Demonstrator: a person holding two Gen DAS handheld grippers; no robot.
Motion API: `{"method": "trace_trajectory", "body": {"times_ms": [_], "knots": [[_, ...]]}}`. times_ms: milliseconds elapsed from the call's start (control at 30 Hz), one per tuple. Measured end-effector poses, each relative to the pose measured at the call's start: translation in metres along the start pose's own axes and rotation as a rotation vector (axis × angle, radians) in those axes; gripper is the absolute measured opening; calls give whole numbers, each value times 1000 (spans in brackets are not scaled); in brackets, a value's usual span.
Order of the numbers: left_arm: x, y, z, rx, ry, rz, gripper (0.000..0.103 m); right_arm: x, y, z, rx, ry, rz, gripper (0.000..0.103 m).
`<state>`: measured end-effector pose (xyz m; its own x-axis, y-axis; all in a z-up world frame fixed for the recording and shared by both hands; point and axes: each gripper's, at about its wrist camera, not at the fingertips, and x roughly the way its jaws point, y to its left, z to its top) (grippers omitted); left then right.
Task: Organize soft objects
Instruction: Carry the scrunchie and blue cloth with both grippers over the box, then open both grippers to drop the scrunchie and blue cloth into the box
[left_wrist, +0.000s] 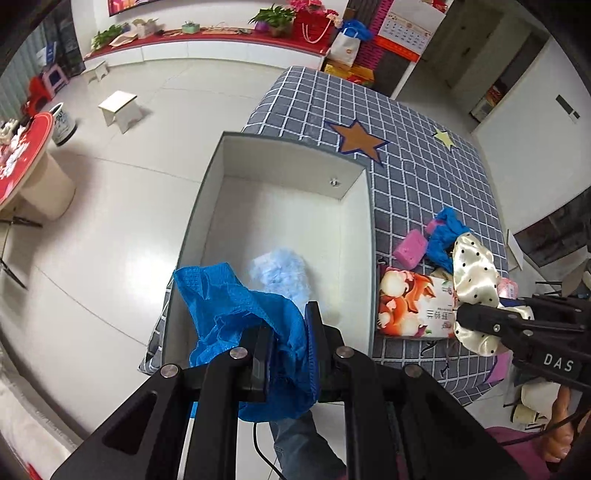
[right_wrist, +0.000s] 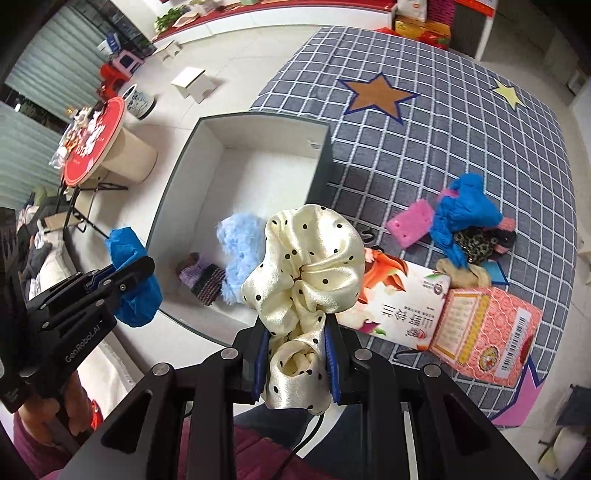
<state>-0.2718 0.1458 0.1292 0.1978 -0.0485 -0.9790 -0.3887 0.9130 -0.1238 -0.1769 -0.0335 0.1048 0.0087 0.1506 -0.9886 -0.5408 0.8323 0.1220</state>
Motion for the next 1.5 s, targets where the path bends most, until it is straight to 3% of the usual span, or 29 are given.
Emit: {"method": "trace_trajectory", "body": {"times_ms": [700, 967, 1167, 1233, 1267, 1300, 1333, 1367, 1400, 1500], "knots": [[14, -2, 6, 13, 41, 17, 16, 14, 18, 19, -80, 34, -7, 26], [26, -6, 15, 50, 60, 40, 16, 22, 37, 49, -96, 35, 34, 26], [34, -2, 24, 22, 48, 37, 17, 36, 54, 71, -143, 54, 15, 26], [34, -1, 26, 24, 33, 49, 29, 41, 56, 76, -152, 64, 7, 26], [34, -1, 26, 25, 26, 61, 48, 42, 57, 78, -155, 64, 4, 29], [34, 0, 26, 25, 18, 80, 65, 44, 57, 80, -156, 64, 4, 42], [34, 0, 26, 27, 14, 87, 72, 45, 57, 83, -152, 62, 2, 68], [35, 0, 26, 29, 14, 87, 82, 44, 55, 85, -142, 54, 11, 79], [38, 1, 25, 34, 20, 80, 82, 43, 52, 86, -127, 40, 32, 87], [50, 5, 24, 8, 69, 28, 92, 37, 43, 91, -79, 28, 84, 87]]}}
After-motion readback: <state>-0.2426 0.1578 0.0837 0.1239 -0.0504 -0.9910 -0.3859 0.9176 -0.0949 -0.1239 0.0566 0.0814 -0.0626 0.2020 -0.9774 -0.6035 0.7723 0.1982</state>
